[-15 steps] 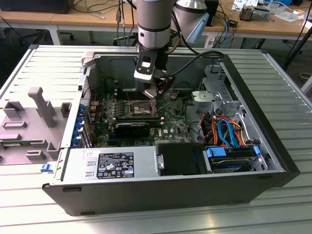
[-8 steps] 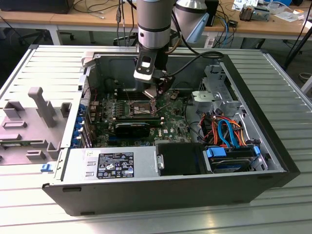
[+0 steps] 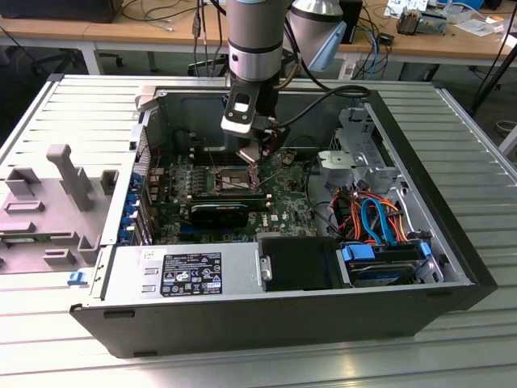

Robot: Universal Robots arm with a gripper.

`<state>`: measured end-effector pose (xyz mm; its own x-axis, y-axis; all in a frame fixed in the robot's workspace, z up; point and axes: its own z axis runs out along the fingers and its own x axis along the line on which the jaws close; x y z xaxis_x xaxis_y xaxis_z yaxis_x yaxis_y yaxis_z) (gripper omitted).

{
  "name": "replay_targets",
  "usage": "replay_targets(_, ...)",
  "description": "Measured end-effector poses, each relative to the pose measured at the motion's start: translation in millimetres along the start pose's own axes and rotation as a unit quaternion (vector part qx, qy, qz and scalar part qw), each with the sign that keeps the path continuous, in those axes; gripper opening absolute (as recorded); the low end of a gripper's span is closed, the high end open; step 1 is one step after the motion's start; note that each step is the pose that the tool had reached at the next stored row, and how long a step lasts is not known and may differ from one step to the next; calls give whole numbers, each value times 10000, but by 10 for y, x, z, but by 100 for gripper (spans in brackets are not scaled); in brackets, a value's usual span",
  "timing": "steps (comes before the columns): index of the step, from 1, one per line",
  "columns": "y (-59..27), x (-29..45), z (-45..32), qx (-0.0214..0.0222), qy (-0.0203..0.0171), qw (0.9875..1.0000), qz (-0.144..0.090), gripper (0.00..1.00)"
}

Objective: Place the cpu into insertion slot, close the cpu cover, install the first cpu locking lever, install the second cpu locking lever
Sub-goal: 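Place the cpu into insertion slot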

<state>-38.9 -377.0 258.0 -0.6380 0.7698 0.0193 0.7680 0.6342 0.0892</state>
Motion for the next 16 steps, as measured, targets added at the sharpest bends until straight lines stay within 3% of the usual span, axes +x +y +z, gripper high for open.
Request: replay_targets(16,-1,0,6,-2,-7,10000,78,54)
